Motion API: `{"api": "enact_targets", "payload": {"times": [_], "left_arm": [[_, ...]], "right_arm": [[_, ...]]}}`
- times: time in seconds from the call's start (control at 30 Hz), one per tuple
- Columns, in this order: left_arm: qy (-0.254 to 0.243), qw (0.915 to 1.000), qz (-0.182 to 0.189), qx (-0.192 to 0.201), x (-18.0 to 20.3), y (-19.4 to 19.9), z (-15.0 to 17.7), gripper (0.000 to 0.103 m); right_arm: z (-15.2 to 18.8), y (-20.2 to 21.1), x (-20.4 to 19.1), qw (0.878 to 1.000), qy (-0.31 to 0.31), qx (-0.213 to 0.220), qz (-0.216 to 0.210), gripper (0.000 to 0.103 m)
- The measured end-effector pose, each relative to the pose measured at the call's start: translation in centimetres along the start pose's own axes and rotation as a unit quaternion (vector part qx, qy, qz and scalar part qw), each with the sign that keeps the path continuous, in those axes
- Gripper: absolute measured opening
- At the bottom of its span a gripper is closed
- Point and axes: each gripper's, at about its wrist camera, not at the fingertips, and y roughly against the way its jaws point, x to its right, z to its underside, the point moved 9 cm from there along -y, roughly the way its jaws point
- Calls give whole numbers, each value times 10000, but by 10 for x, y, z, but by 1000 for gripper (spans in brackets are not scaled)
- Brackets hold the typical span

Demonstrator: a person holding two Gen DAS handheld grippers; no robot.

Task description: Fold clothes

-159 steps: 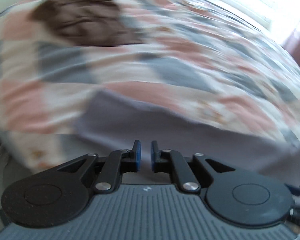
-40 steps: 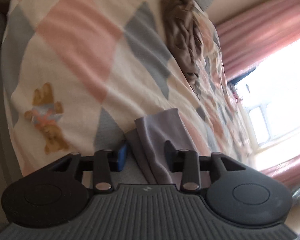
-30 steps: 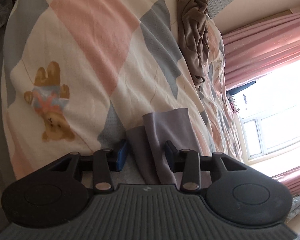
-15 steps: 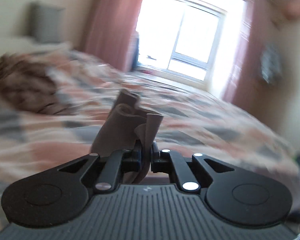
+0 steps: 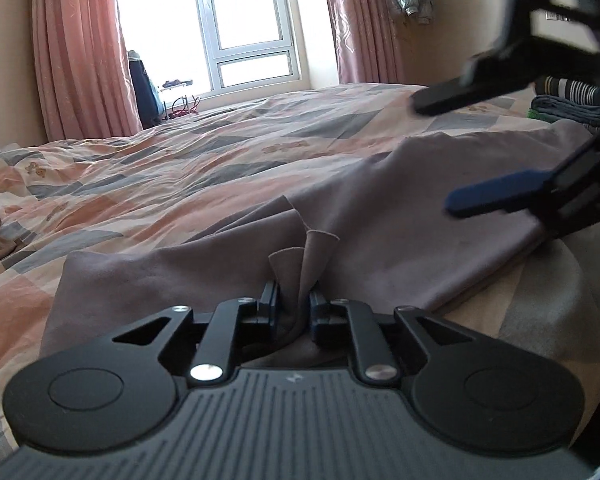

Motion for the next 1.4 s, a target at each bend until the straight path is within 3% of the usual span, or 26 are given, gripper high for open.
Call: {"api": "enact_targets", "payload": {"times": [0.13,0.27,0.37,0.5,0.83,0.9,1.0,1.17,1.4], "left_arm": [[263,9982,529,126,-1,15,-3,22],[1065,9910,805,87,-20,23,-1,22],[1536,9849,791,80,-43,30,-4,22],[1885,9788,776,178,-68,42,-10,22],[2645,9619,683,36,-101,42,-1,24],[2764,9590,629,18,-107,45,1,26],[2982,9526,598,-21,-114,46,2,26],[3135,9477,601,10,-118,49,-6,26],[2924,9528,813,-8,-87,40,-28,26]], "right_arm": [[0,-59,2,9976,-244,-630,157,54],[2,-91,11,9942,-191,-820,666,51],[2,-94,19,9910,-79,-739,1109,41],[-8,-75,20,9927,176,-383,1134,48],[9,-110,12,9910,506,-981,763,48],[12,-114,8,9907,642,-977,691,25],[20,-118,1,9845,1167,-1001,843,16],[8,-96,-13,9811,1679,-422,865,9],[-45,-14,-4,9752,1797,499,1196,9]]}}
